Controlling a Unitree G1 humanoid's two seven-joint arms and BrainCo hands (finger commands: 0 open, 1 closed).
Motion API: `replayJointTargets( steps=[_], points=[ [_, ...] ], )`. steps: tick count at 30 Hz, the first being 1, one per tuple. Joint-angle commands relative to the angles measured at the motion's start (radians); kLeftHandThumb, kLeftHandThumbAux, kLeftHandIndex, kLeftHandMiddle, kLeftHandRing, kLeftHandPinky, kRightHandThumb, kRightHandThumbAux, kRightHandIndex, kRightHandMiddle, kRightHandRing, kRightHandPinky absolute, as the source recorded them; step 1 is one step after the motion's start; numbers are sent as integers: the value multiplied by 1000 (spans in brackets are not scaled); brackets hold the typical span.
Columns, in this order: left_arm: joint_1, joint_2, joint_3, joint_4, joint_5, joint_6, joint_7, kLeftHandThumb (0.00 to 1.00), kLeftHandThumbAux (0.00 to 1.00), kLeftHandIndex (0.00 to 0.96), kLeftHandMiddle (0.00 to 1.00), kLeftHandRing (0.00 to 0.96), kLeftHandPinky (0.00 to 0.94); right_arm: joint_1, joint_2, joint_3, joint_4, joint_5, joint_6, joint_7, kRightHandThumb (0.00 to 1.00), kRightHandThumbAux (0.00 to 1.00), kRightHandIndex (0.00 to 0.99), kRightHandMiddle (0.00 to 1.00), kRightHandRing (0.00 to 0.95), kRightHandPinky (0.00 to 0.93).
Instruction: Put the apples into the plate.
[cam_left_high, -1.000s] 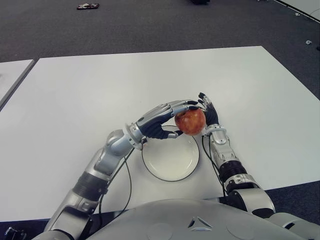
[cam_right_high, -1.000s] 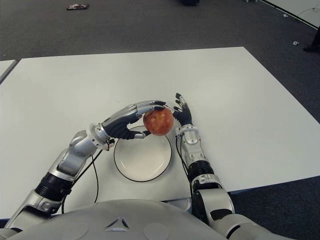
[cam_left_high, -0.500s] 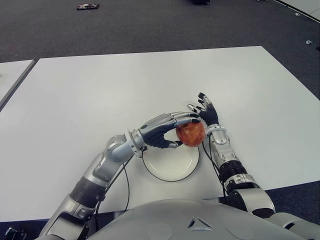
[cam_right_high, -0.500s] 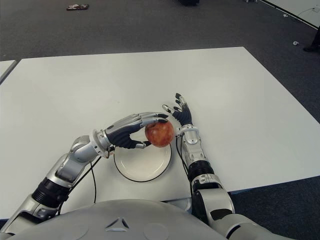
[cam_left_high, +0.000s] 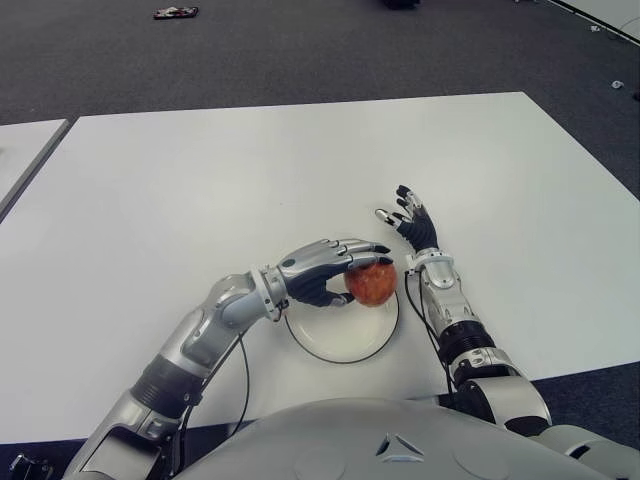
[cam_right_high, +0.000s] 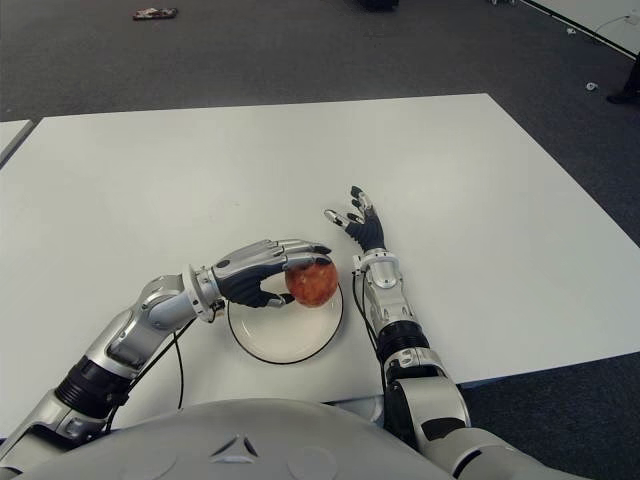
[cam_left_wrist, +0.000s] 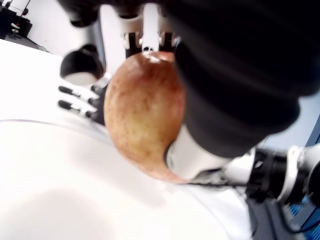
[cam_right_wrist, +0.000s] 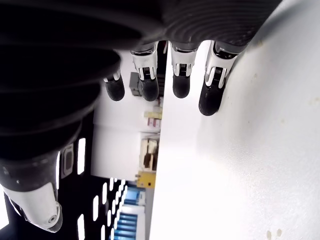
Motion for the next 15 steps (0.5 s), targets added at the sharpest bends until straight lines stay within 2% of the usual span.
replayJointTargets(
  steps=[1, 15],
  points=[
    [9, 12, 5, -5, 35, 19, 8, 739, 699, 443, 859, 859, 862, 23, 3, 0, 36, 1, 44, 20, 137, 677, 19, 57, 65, 93],
    [8, 16, -1, -10, 55, 33, 1, 742, 698, 443, 863, 864, 863, 9, -4, -9, 50, 1, 46, 31, 139, 683, 22, 73, 82, 109]
  ],
)
